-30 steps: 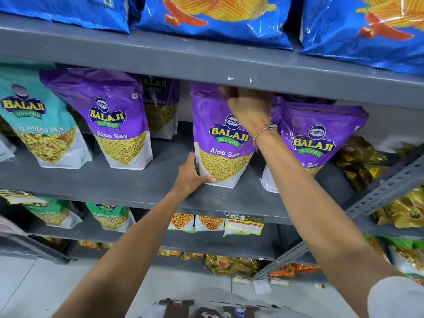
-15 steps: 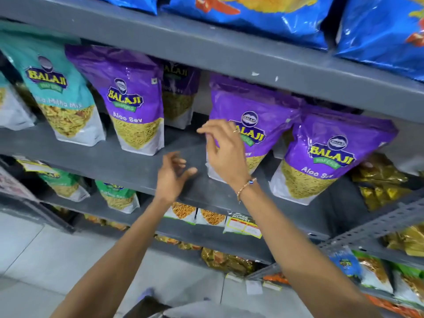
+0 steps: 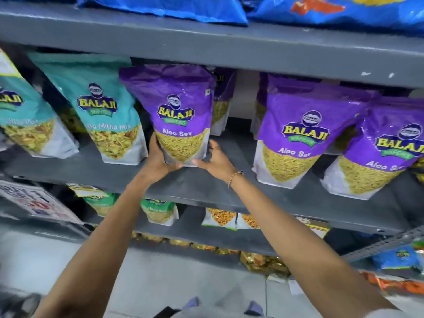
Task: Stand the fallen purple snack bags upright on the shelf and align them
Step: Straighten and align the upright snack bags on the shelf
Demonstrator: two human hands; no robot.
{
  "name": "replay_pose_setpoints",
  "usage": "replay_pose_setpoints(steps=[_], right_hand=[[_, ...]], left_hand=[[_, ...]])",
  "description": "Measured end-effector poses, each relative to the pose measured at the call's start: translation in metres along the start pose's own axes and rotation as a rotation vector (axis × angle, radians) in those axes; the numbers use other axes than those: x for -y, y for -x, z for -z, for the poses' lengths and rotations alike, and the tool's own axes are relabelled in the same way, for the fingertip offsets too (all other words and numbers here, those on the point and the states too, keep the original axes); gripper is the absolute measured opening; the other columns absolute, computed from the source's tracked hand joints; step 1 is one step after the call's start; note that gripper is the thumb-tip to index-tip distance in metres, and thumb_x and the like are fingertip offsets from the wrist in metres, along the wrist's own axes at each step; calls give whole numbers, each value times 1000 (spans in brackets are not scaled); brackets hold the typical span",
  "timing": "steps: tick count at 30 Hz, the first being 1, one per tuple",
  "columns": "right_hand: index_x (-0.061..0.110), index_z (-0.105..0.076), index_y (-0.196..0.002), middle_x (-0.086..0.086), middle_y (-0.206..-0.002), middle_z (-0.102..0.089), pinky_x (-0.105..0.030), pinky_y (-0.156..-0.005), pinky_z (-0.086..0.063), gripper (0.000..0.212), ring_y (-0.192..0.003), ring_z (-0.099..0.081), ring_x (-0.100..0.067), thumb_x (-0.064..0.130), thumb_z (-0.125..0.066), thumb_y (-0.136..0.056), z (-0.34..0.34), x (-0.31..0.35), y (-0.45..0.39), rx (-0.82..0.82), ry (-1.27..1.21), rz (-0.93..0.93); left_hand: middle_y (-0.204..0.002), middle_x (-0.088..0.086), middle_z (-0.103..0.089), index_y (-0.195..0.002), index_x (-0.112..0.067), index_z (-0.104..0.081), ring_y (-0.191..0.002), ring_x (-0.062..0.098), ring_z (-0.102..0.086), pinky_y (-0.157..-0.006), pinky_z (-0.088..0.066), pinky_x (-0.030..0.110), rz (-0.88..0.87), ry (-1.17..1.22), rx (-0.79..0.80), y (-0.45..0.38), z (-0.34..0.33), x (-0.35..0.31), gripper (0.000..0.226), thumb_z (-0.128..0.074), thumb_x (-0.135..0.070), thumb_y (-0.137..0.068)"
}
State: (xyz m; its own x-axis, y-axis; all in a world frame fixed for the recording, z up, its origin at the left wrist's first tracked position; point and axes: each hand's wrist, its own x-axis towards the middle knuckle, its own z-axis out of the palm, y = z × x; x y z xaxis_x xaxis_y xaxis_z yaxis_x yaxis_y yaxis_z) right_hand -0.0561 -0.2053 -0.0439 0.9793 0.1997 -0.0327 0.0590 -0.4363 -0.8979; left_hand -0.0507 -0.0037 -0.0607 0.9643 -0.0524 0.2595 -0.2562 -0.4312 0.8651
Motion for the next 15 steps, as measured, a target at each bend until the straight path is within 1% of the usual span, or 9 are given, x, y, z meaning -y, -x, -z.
replay_pose_setpoints(steps=[1, 3, 4, 7, 8, 11, 12, 13, 15], right_hand=[[5, -29, -137, -8, -141, -44, -26, -96, -41, 78, -126, -46, -19, 22, -76, -77, -5, 1, -4, -15, -28, 4], [7, -31, -132, -7, -136, -48, -24, -89, -40, 75, -120, -49, -18, 22, -78, -76, -14, 3, -8, -40, -55, 5], [7, -33, -129, -8, -133, -51, -25, -88, -41, 71, -117, -51, -18, 21, -78, -75, -17, 2, -10, -62, -73, -3], [7, -41, -123, -9, -125, -60, -27, -84, -47, 64, -111, -58, -21, 17, -79, -73, -20, -3, -14, -184, -118, -5], [8, -43, -122, -8, -122, -61, -24, -82, -49, 63, -107, -59, -20, 17, -80, -72, -19, -4, -14, -211, -121, 0], [11, -46, -118, 0, -110, -63, -6, -69, -49, 60, -96, -60, -13, 17, -81, -71, -10, -13, -11, -244, -128, 6], [12, -46, -117, 1, -108, -62, -7, -70, -51, 58, -96, -61, -14, 16, -81, -71, -7, -17, -11, -257, -139, 7], [11, -46, -116, -2, -109, -63, -13, -76, -53, 57, -98, -63, -17, 14, -80, -71, -2, -22, -8, -269, -158, 2], [10, -46, -115, -7, -112, -63, -31, -86, -55, 55, -103, -63, -24, 9, -79, -72, 8, -31, -3, -299, -187, -1]], left_hand=[[-139, 2, -32, -141, -1, -13, -120, -2, -35, -90, -31, -2, 4, -2, -9, -3, 1, 0, 110, -86, -5, -59], [-135, -4, -33, -141, -6, -13, -117, -1, -35, -81, -29, -7, 60, 14, -26, -7, 1, 0, 110, -86, -9, -60], [-133, -5, -35, -141, -8, -16, -118, 3, -37, -81, -30, -4, 84, 13, -30, -9, 1, 3, 108, -87, -12, -60], [-125, -2, -52, -129, -13, -38, -112, 12, -49, -86, -38, 18, 136, -30, -47, -15, 2, 9, 94, -91, -22, -52], [-120, -2, -56, -122, -16, -43, -106, 10, -52, -83, -39, 20, 152, -47, -57, -16, 2, 8, 89, -92, -25, -48], [-100, -13, -58, -99, -32, -47, -81, -16, -52, -64, -36, 1, 115, -14, -64, -13, -7, -1, 76, -92, -35, -39], [-96, -15, -58, -95, -36, -47, -80, -19, -51, -62, -35, 0, 98, -1, -67, -12, -11, -3, 73, -90, -37, -37], [-96, -15, -57, -95, -36, -48, -83, -16, -52, -65, -37, 3, 100, 12, -64, -10, -17, -6, 72, -88, -40, -36], [-101, -12, -55, -102, -29, -49, -92, -1, -52, -72, -38, 13, 129, 25, -55, -8, -29, -11, 78, -88, -41, -36]])
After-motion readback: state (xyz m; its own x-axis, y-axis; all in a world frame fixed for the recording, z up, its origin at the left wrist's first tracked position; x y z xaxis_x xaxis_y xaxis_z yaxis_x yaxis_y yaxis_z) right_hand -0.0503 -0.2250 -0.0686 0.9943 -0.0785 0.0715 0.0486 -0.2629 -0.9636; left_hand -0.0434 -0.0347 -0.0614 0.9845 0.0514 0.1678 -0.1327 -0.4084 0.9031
